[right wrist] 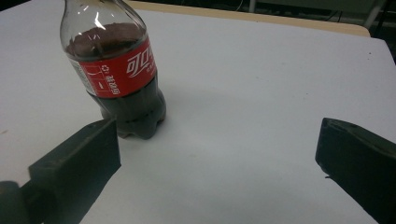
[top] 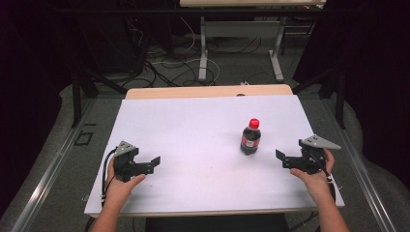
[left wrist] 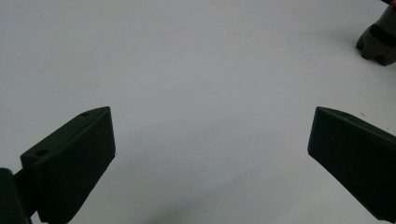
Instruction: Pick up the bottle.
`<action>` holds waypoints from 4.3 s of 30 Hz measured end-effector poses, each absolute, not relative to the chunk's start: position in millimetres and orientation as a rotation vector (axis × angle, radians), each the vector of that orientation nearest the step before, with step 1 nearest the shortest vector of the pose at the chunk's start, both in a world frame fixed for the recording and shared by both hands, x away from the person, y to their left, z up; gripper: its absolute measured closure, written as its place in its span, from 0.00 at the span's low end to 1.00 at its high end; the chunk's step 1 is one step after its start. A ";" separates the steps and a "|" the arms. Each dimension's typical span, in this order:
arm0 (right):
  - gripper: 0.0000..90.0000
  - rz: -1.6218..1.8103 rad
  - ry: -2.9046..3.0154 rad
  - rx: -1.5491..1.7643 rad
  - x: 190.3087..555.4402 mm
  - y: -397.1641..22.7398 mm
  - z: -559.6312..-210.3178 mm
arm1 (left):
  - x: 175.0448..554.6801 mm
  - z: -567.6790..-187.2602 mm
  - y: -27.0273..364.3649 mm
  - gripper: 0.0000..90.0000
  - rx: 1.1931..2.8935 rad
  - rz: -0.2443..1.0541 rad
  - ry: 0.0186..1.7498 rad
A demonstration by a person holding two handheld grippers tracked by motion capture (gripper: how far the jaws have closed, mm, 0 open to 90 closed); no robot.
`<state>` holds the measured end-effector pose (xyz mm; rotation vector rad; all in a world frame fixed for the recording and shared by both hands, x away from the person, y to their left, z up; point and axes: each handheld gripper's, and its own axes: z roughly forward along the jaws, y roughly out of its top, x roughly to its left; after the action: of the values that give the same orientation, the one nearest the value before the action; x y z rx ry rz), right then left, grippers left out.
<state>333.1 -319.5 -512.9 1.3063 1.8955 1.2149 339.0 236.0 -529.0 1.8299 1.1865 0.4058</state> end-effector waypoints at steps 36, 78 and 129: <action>0.06 1.264 2.118 1.107 373.5 -239.8 -517.9 | 336.5 -528.8 224.7 0.01 1.867 0.424 1.146; 0.31 1.247 2.143 1.106 403.9 -228.0 -527.5 | 337.0 -529.5 227.4 0.01 1.848 0.414 1.168; 0.32 1.339 2.432 0.716 349.2 -173.9 -489.5 | 327.9 -503.7 197.1 0.05 1.866 0.392 0.992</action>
<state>349.2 -173.9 -489.5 0.7160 2.4320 1.3392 327.9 197.1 -503.7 1.8657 0.9919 0.3921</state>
